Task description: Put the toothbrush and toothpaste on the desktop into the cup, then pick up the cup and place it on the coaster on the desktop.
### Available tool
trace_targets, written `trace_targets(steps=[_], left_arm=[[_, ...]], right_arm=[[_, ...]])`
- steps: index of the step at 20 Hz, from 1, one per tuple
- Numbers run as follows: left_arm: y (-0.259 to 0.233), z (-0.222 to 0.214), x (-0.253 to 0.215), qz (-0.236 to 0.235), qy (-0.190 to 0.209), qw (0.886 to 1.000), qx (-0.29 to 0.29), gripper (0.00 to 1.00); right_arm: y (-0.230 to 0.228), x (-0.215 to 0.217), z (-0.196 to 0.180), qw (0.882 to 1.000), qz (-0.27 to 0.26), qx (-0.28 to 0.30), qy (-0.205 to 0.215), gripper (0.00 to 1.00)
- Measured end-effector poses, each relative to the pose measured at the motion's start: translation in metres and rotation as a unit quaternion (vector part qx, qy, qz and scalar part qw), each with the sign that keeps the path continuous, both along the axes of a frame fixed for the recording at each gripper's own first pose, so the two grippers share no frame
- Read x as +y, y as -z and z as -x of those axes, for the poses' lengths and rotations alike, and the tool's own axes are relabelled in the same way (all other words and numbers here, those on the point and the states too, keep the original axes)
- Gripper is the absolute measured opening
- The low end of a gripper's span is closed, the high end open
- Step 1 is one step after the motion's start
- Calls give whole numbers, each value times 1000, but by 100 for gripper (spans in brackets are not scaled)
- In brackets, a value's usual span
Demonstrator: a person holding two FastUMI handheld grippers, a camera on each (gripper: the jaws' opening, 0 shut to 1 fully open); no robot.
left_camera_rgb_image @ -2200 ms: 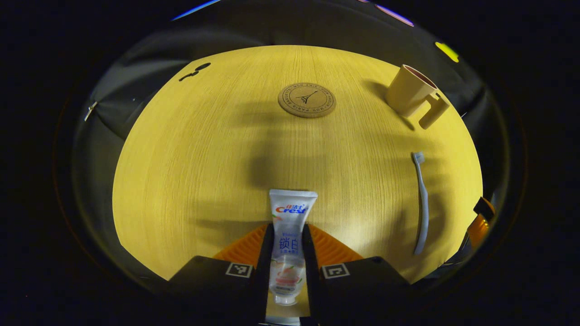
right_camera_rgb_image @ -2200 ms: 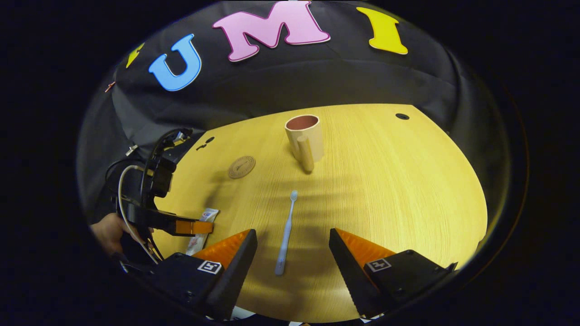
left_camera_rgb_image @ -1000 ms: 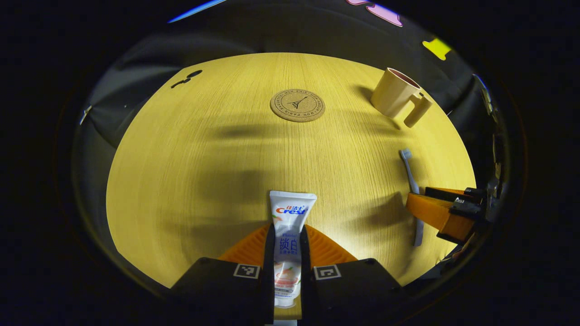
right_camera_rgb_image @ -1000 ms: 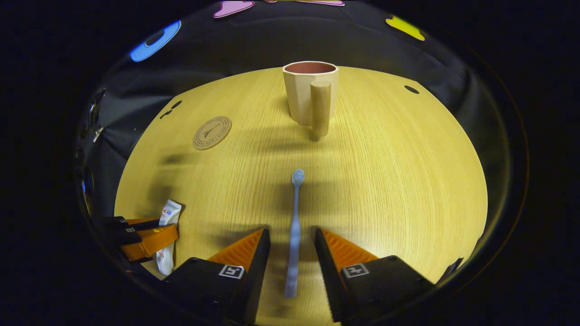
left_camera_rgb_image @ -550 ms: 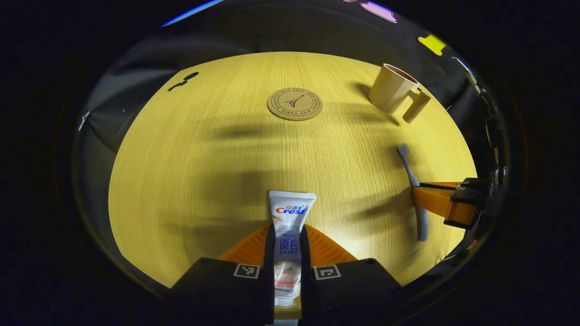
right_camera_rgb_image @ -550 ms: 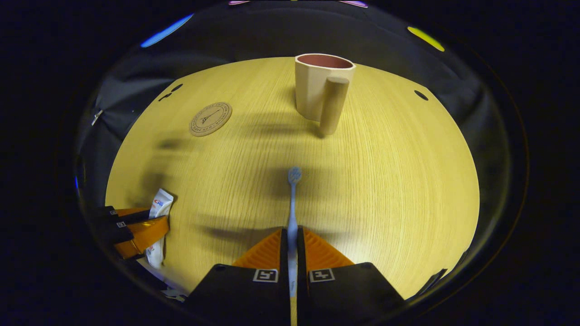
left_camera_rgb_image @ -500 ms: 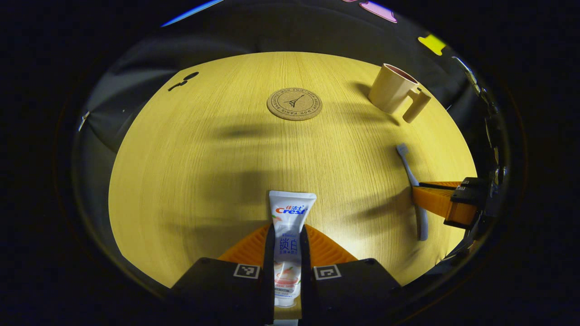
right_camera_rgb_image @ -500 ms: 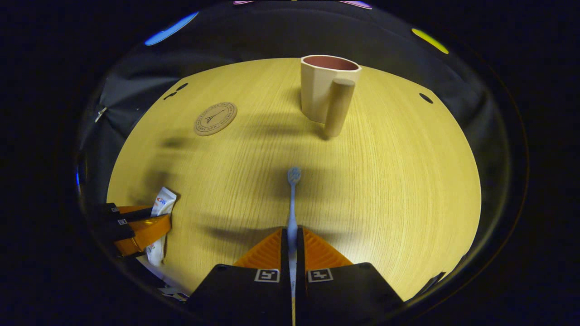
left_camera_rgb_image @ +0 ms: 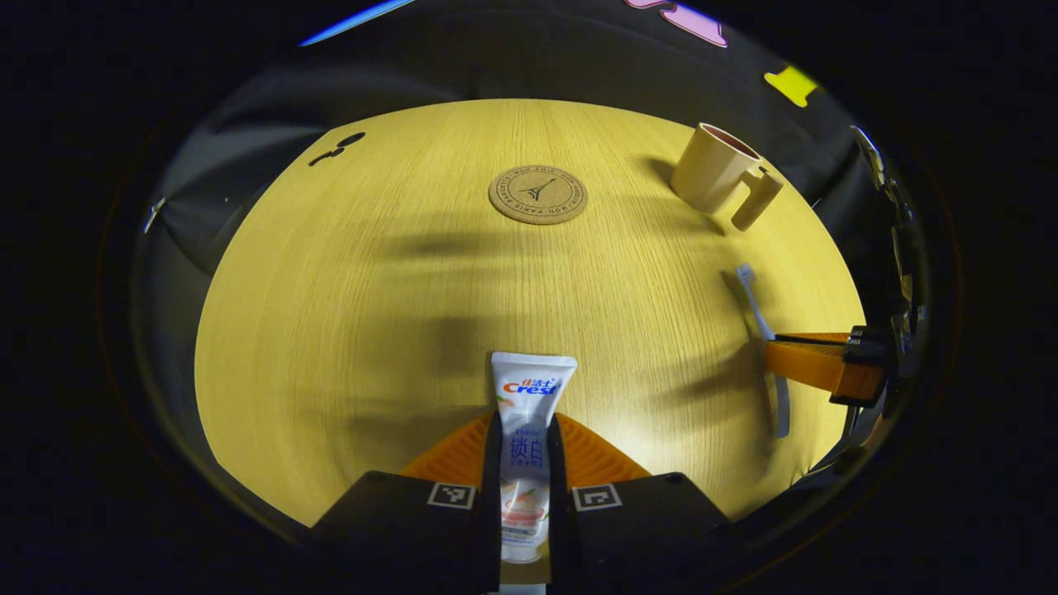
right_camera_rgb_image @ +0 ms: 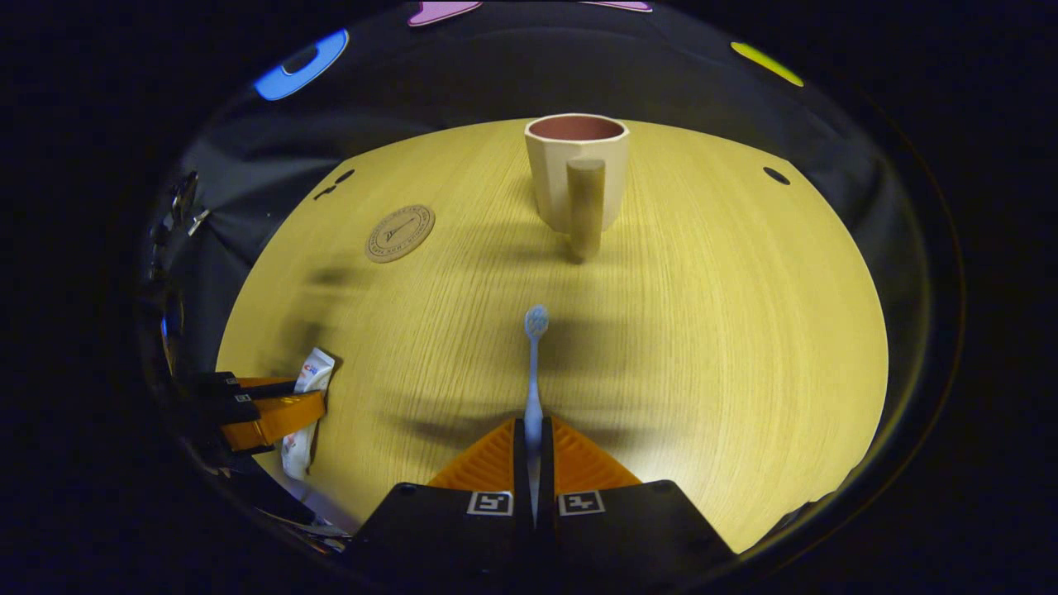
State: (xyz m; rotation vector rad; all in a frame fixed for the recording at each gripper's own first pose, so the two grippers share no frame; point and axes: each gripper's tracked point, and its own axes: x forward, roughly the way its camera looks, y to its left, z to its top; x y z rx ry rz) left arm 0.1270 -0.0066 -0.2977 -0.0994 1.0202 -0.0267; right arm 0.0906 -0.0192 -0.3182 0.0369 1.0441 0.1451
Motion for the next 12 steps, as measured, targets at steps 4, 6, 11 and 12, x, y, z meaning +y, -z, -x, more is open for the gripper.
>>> trace_targets(steps=[4, 6, 11, 12], left_arm=[[-8, 7, -6, 38, -17, 999, -29, 28], [-15, 9, -8, 47, -20, 998, -45, 28], [-55, 8, -12, 66, -25, 993, -94, 29], [-66, 6, -13, 70, -24, 991, -108, 28]], right_arm=[[-20, -3, 2, 999, -29, -21, 8, 5], [-27, -5, 2, 999, -31, -34, 0, 5], [-51, -6, 8, 997, -49, -62, -2, 5], [-57, -7, 9, 996, -56, -69, 2, 5]])
